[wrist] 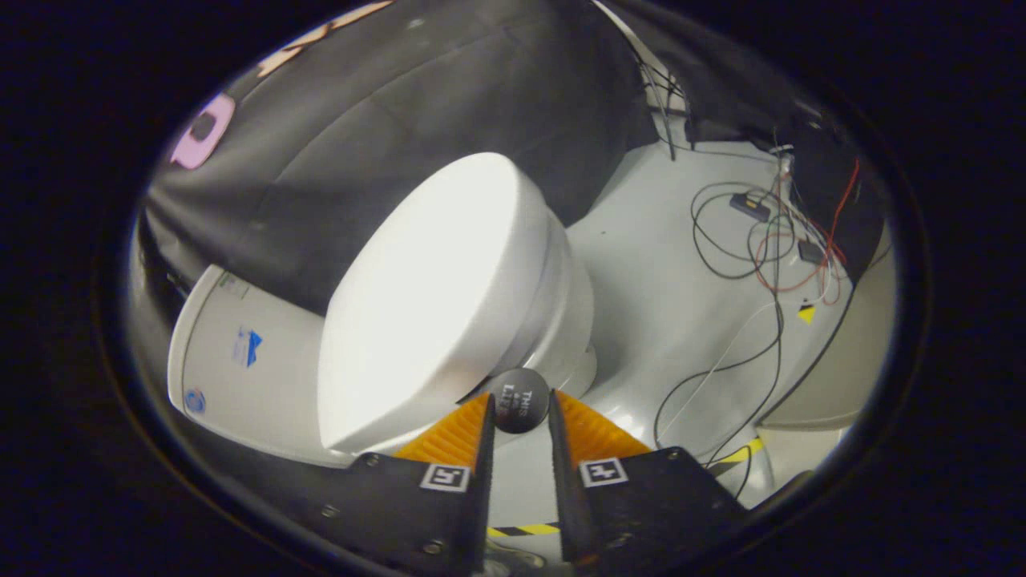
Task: Open the toilet lid.
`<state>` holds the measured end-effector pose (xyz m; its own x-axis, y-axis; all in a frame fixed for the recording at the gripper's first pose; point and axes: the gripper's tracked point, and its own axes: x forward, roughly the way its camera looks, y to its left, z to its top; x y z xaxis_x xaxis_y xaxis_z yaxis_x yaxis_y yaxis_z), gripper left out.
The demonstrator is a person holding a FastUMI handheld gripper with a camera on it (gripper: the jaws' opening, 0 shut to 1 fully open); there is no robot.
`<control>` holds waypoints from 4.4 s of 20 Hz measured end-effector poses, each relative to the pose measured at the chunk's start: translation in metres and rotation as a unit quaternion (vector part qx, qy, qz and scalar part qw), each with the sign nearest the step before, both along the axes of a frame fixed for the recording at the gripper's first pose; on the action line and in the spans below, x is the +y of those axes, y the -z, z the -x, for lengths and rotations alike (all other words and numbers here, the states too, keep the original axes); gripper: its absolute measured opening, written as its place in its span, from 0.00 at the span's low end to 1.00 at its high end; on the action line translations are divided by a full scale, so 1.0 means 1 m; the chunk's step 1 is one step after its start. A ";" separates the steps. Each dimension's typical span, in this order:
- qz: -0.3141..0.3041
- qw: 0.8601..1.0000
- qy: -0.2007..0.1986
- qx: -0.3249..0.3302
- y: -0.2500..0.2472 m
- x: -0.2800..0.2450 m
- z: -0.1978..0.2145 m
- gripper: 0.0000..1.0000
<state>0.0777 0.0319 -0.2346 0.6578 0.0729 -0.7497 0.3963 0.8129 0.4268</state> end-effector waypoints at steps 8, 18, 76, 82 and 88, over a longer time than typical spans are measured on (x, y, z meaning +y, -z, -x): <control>-0.079 0.995 0.042 -0.047 -0.013 -0.011 -0.016 0.02; -0.073 0.990 -0.027 -0.117 -0.076 0.018 -0.021 0.01; 0.206 0.919 -0.199 -0.273 -0.239 0.240 -0.012 0.05; 0.206 0.909 -0.224 -0.285 -0.243 0.272 -0.010 0.06; 0.203 0.899 -0.252 -0.296 -0.242 0.309 -0.006 0.06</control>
<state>0.0838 0.3404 0.0075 0.9103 0.2727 -0.3113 -0.2643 0.9619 0.0697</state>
